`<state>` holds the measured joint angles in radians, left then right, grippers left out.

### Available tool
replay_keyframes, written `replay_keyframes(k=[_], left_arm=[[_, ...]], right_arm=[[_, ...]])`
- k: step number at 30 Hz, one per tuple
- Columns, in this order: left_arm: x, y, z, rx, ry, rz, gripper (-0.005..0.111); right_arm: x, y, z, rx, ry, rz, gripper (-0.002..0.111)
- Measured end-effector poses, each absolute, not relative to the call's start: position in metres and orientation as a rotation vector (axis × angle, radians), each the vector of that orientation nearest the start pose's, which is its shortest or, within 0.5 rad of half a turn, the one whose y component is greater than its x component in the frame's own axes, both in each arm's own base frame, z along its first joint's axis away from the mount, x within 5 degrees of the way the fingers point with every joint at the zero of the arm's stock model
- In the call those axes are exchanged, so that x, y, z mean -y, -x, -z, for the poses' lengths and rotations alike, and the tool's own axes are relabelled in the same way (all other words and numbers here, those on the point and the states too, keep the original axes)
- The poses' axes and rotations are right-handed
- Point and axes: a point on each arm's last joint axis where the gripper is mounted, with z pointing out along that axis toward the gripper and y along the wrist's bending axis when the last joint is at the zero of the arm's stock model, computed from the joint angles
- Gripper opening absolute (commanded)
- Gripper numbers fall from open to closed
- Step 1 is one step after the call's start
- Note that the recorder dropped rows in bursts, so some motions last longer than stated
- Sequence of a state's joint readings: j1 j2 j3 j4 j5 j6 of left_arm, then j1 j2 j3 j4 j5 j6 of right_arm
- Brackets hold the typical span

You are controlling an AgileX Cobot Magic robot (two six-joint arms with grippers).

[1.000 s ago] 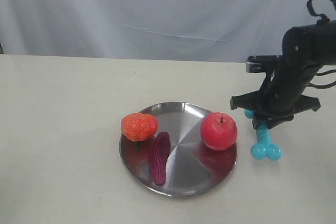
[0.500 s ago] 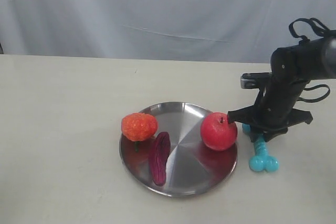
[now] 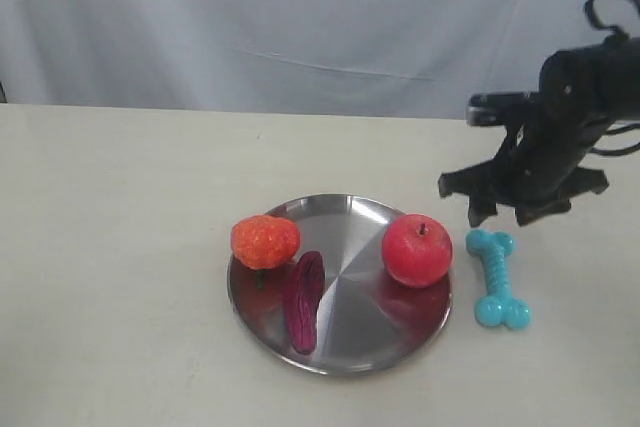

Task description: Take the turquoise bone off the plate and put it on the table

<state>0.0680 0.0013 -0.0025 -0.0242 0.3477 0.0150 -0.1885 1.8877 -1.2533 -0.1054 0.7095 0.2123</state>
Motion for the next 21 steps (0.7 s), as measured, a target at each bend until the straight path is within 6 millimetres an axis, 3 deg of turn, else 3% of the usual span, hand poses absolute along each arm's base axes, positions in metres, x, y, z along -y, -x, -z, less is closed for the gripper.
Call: replay_keyframes(k=[1,4,5,7,10,13,21], left_arm=[[-0.003,-0.053,-0.183,-1.829,0.063,-0.035,0.0],[-0.003,-0.053,-0.183,-1.829,0.063,-0.035,0.0],[-0.003,-0.053,-0.183,-1.829,0.063,-0.035,0.0],[-0.003,-0.053,-0.183,-1.829,0.063,-0.035,0.0],[-0.003,-0.053,-0.183,-1.829,0.063,-0.035,0.0],[-0.003,-0.053,-0.183,-1.829,0.063,-0.035,0.0],[-0.003,-0.053,-0.183,-1.829,0.063,-0.035,0.0]], right_arm=[[0.077,-0.37,-0.196,-2.746,-0.459,0.11,0.039],[0.073,-0.351,-0.277,-2.531,-0.401,0.121,0.01],[0.072,-0.344,-0.292,-2.488,-0.387,0.125,0.0],[0.067,-0.316,-0.343,-2.347,-0.328,0.145,0.0],[0.06,-0.28,-0.389,-2.199,-0.273,0.168,0.0],[0.051,-0.231,-0.436,-2.012,-0.244,0.19,0.0],[0.032,-0.131,-0.487,-1.701,-0.211,0.207,0.0]])
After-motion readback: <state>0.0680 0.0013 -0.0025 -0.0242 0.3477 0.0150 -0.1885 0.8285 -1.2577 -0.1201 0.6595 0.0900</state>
